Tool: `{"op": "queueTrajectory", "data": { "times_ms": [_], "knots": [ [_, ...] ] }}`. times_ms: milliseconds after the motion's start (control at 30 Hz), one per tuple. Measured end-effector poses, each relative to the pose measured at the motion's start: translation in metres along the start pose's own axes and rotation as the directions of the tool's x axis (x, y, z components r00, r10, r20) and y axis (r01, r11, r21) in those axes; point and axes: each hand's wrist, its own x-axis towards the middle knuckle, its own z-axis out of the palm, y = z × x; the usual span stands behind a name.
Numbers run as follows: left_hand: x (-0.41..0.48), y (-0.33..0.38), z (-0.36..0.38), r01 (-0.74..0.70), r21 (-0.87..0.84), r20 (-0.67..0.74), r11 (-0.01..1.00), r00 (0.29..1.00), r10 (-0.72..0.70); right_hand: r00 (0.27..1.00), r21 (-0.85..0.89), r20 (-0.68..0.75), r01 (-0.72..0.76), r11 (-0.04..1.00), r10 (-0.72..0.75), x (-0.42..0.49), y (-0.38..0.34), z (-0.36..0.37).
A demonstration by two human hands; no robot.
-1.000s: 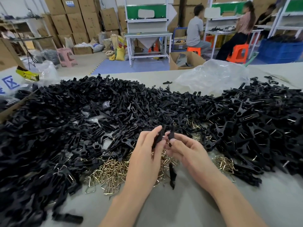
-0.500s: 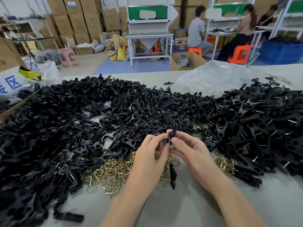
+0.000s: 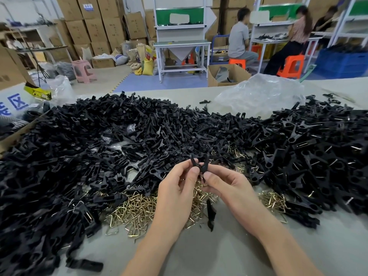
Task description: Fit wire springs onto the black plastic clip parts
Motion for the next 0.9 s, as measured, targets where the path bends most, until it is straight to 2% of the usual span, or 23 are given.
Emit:
{"op": "queueTrajectory", "data": {
  "times_ms": [433, 733, 900],
  "knots": [
    [-0.0009, -0.0009, -0.0002, 0.049, -0.104, 0.031, 0.993, 0.998, -0.046, 0.998, 0.02, -0.053, -0.021, 1.0, 0.022, -0.0007, 0.0002, 0.0022],
    [0.0005, -0.0026, -0.0004, 0.028, -0.052, 0.0, 0.998, 1.0, -0.028, 0.998, -0.022, -0.067, -0.013, 1.0, 0.012, -0.0008, 0.0019, 0.0002],
    [-0.0011, -0.0029, -0.0015, 0.021, -0.007, 0.04, 1.0, 0.999, -0.02, 0.997, -0.017, -0.072, -0.015, 1.0, 0.014, -0.0014, 0.0024, -0.0001]
  ]
}}
